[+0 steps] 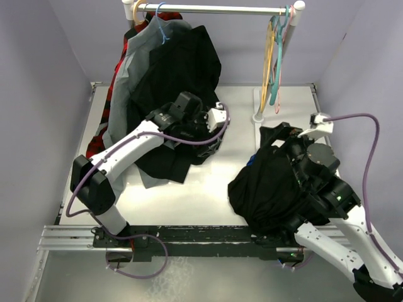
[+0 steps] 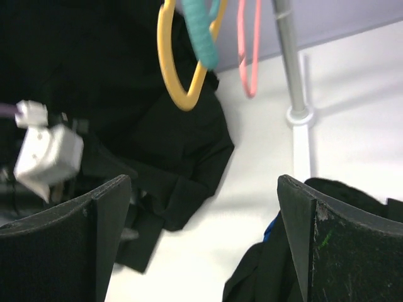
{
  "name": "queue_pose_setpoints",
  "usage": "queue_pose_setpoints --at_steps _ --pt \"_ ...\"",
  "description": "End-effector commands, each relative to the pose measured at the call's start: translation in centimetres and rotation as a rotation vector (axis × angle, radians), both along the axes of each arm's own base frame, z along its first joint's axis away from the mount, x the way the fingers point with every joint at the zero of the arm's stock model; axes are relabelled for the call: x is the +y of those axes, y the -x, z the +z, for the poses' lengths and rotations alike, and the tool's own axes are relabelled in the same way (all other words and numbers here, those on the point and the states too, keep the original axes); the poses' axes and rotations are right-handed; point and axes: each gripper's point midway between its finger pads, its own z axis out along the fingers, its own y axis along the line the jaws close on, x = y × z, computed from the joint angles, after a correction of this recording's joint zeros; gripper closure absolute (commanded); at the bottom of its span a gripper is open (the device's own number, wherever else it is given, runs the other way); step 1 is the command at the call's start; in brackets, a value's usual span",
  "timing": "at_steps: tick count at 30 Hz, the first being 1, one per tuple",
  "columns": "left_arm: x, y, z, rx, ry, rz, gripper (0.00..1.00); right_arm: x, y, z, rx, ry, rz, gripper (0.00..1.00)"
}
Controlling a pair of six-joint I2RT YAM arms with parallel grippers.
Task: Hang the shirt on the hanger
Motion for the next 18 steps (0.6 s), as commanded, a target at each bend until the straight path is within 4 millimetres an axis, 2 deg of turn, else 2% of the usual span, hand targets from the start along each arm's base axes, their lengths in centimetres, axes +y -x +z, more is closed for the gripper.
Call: queue_pose_setpoints --at_steps 1,5,8,11,12,13,15,18 --pt "-5.3 4.1 0.2 -0.088 0.035 -0.219 0.01 -4.0 0.3 4.5 -0.057 -0.068 -0.206 0.00" --pt "-7.8 9.3 -3.0 -0.104 -0.061 -0.364 0.01 -4.5 -0.7 5.5 -0.019 -0.033 -0.269 0.00" --pt "-8.6 12.1 -4.8 -0.109 -0.100 -0.427 0.01 -5.2 -1.5 6.6 -0.034 -0.015 -0.303 0.00" --pt "-9.3 13.9 -6.0 -0.133 -0.123 -0.444 0.01 -7.0 -3.6 5.9 -0.006 -0.007 -0.330 0.00" --pt "-9.6 14.4 -6.3 -0.152 -0.128 -0.450 0.01 -6.4 -4.5 5.4 0.002 -0.031 -0.244 0.00" --pt "-9.9 15.0 -6.5 -0.166 -0.132 -0.457 0.01 -7.2 -5.3 4.9 0.008 -0.067 -0.225 0.00" --pt "-10.6 16.2 -6.9 -0.197 -0.135 -0.476 0.01 -9.0 -6.1 4.5 -0.017 -0.129 -0.219 0.00" --pt "-11.7 17.3 -7.0 -0.226 -0.123 -0.486 0.01 -9.2 -6.4 4.1 -0.027 -0.146 -0.202 0.00"
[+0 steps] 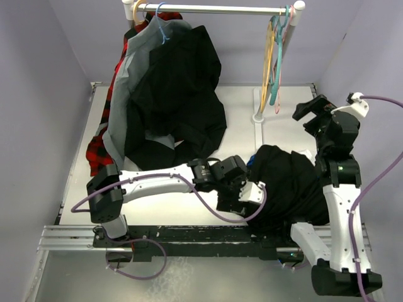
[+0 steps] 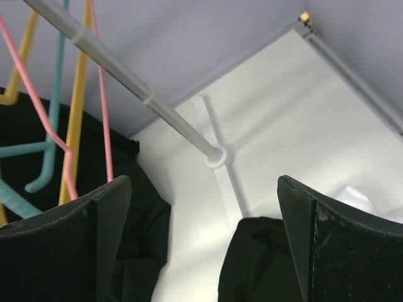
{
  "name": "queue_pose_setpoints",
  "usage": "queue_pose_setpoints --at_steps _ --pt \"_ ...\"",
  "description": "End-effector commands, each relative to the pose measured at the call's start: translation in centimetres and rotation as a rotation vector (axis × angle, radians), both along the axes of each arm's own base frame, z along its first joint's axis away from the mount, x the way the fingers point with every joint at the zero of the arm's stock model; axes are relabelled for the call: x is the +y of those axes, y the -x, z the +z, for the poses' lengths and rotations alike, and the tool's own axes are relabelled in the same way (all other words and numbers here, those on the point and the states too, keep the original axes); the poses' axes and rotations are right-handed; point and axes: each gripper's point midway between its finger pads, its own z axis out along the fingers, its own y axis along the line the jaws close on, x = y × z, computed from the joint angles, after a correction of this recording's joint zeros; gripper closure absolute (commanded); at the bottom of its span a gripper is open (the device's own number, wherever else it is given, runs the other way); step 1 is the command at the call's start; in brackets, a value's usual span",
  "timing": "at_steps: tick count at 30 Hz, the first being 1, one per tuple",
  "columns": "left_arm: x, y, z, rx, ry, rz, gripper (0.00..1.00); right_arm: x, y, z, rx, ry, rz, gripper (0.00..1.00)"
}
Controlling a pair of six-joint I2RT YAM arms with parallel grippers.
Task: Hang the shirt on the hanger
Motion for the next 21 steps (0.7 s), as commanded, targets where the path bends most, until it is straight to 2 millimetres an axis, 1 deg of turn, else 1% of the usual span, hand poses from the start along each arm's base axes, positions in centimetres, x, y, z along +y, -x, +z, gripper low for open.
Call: queue_pose_setpoints --at_steps 1,4,5,8,11,18,21 --pt "-3.0 0.2 1.3 -0.105 0.099 -0.011 0.01 2.7 -0.7 1.7 -0.095 -0.064 0.198 0.00" --pt "-4.2 0.9 0.5 -0.153 0.111 -0.025 0.01 2.7 -0.8 1.4 -0.089 -0.058 0.208 0.00" --pt "-4.6 1.4 0.0 -0.163 0.109 -0.042 0.01 2.6 -0.7 1.4 -0.090 -0.056 0.205 0.00" --pt "-5.5 3.8 -1.6 -0.169 0.093 -0.109 0.01 2.3 -0.4 1.4 -0.086 -0.050 0.198 0.00" --pt "-6.0 4.8 -3.0 -0.176 0.087 -0.147 0.01 2.4 -0.3 1.3 -0.081 -0.050 0.210 0.00" --pt "-7.3 4.5 -3.9 -0.212 0.124 -0.146 0.01 2.4 -0.2 0.5 -0.075 -0.044 0.222 0.00" --pt "-8.0 4.3 -4.1 -0.224 0.133 -0.148 0.01 2.2 0.1 0.7 -0.093 -0.037 0.210 0.00"
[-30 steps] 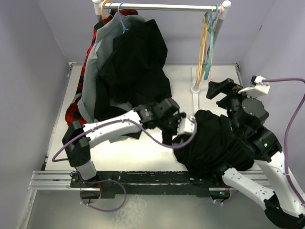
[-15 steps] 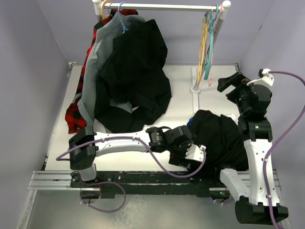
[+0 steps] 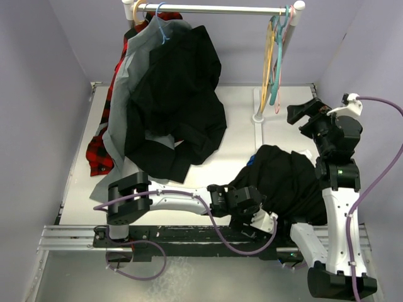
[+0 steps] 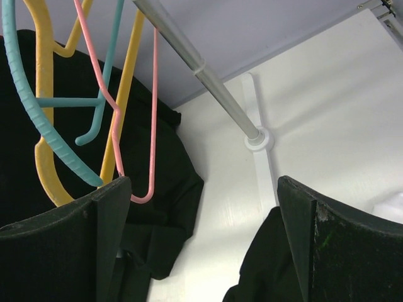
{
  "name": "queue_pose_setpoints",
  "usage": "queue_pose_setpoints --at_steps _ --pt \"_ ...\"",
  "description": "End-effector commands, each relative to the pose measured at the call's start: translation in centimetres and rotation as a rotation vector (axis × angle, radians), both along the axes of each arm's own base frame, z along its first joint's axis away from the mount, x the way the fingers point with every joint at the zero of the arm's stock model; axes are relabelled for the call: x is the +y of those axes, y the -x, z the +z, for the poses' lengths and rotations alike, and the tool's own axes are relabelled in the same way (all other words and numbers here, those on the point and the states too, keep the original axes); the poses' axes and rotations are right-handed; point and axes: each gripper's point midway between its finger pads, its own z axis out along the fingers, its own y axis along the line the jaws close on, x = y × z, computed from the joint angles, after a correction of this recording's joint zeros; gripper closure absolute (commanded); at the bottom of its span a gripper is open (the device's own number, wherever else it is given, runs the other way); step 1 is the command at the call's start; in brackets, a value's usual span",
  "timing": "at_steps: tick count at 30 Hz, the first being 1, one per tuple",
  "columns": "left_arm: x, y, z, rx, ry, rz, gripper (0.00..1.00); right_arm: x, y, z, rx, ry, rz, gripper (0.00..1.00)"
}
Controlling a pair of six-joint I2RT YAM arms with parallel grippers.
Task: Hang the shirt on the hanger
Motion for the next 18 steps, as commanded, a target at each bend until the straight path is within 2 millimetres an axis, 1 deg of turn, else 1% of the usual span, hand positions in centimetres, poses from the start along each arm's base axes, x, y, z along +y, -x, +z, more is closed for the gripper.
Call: queue_pose_setpoints --at_steps 1,2,3,4,5,6,7,8,10,12,13,15,18 --pt "-2.7 -0.8 1.5 -0.050 0.101 -0.012 0.01 0.0 0.4 2.0 -0.086 0.025 0.008 0.00" --pt "-2.8 -0.6 1.4 -0.045 0.100 -0.018 0.07 0.0 0.4 2.0 -0.085 0.028 0.010 0.00" --pt "-3.0 -0.6 1.4 -0.046 0.097 -0.024 0.16 0.0 0.4 2.1 -0.084 0.031 0.011 0.00" --pt "-3.2 -0.7 1.3 -0.047 0.092 -0.023 0.27 0.0 0.4 2.1 -0.082 0.034 0.011 0.00" --pt "-3.2 -0.8 1.2 -0.047 0.081 -0.019 0.43 -0.1 0.5 2.1 -0.084 0.038 0.010 0.00" --pt "-3.2 -1.0 1.2 -0.054 0.073 -0.014 0.68 -0.1 0.7 2.2 -0.085 0.042 0.010 0.00" --pt "-3.1 -1.3 1.3 -0.067 0.066 -0.002 0.95 -0.1 0.8 2.3 -0.092 0.048 0.012 0.00" --pt "-2.9 -1.6 1.3 -0.077 0.057 0.003 1.00 -0.1 1.0 2.4 -0.098 0.051 0.007 0.00" --pt "-2.3 -2.2 1.5 -0.078 0.035 0.009 1.00 -0.2 1.3 2.7 -0.107 0.056 0.003 0.00" --pt "-1.5 -3.8 2.5 -0.070 0.022 0.043 1.00 -0.1 1.4 2.9 -0.113 0.056 0.009 0.00" --pt "-1.1 -4.9 3.4 -0.058 0.022 0.070 1.00 0.0 1.5 3.0 -0.114 0.056 0.015 0.00" --pt "0.1 -7.8 6.2 -0.009 0.046 0.139 1.00 0.1 1.5 3.1 -0.113 0.058 0.017 0.00" --pt "2.7 -12.7 11.4 0.041 0.104 0.247 1.00 0.2 1.8 3.1 -0.119 0.064 0.024 0.00"
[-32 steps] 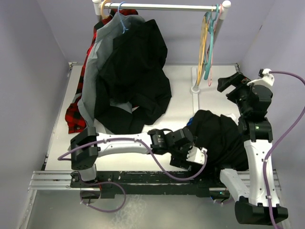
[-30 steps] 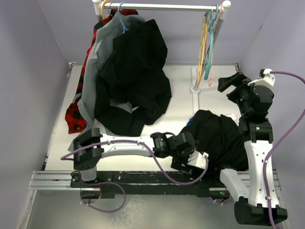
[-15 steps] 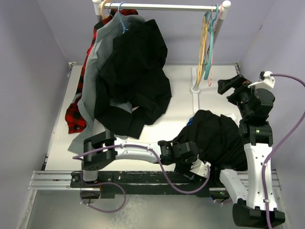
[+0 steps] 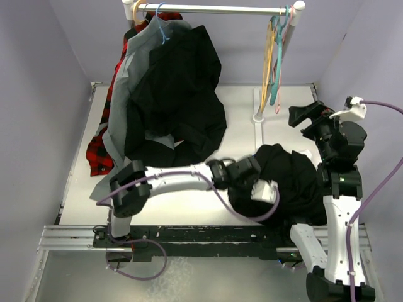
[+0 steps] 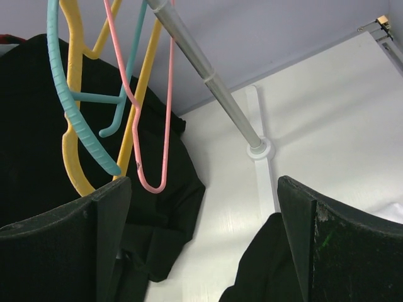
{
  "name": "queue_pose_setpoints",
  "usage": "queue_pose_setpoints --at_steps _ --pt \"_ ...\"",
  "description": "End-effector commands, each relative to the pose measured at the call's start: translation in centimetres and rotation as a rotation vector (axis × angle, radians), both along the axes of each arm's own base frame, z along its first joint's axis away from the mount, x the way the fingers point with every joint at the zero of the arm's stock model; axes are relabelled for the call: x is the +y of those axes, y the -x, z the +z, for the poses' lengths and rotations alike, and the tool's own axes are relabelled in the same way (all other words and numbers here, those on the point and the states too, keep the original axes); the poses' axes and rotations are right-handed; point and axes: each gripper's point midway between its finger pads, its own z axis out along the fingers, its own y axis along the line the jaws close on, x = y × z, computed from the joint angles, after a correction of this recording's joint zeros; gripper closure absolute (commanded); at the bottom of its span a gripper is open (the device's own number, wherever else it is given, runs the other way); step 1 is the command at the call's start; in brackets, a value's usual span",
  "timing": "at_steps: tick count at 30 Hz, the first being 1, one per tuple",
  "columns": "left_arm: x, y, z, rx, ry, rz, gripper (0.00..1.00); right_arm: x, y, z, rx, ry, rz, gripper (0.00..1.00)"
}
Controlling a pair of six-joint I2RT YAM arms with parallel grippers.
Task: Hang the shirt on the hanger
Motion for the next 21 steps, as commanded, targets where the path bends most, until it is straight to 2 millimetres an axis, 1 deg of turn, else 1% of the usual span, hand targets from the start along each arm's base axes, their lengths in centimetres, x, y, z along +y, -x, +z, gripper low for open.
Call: queue_pose_setpoints --at_steps 1,3,4,6,8,9,10,12,13,16,18,21 --pt "3.8 -8.5 11.8 0.025 0.165 0.191 1.00 0.3 0.4 1.8 -0.069 0.033 0.028 0.00" --pt "6.1 -10.8 14.7 -0.001 0.185 0.242 1.00 0.9 0.5 1.3 -0.076 0.028 0.058 0.00" --pt "7.1 -11.8 15.9 -0.020 0.196 0.270 1.00 1.2 0.5 -0.2 -0.050 0.019 0.077 0.00" --pt "8.9 -13.5 17.9 -0.056 0.211 0.318 1.00 2.5 0.6 -1.4 -0.063 0.022 0.150 0.00" --pt "10.6 -15.0 19.3 -0.090 0.219 0.374 1.00 3.8 1.3 -2.1 -0.096 0.031 0.226 0.01" --pt "11.4 -15.7 20.0 -0.107 0.224 0.400 1.00 4.2 1.8 -2.2 -0.121 0.043 0.251 0.01" --pt "12.1 -16.4 20.6 -0.125 0.228 0.428 1.00 4.5 2.1 -1.0 -0.191 0.062 0.265 0.01" --pt "13.9 -18.2 21.9 -0.173 0.236 0.495 1.00 5.6 3.4 -0.6 -0.235 0.083 0.331 0.01" --pt "14.8 -19.0 22.6 -0.196 0.244 0.524 1.00 5.9 3.8 -0.6 -0.245 0.091 0.344 0.01" --pt "17.5 -21.3 25.3 -0.265 0.276 0.603 1.00 7.1 5.1 -0.3 -0.287 0.132 0.400 0.01" --pt "18.6 -22.1 26.8 -0.313 0.283 0.624 1.00 8.4 5.6 -0.5 -0.314 0.156 0.454 0.01" --pt "19.6 -22.9 28.8 -0.393 0.291 0.654 1.00 10.4 5.6 -1.8 -0.315 0.128 0.556 0.02"
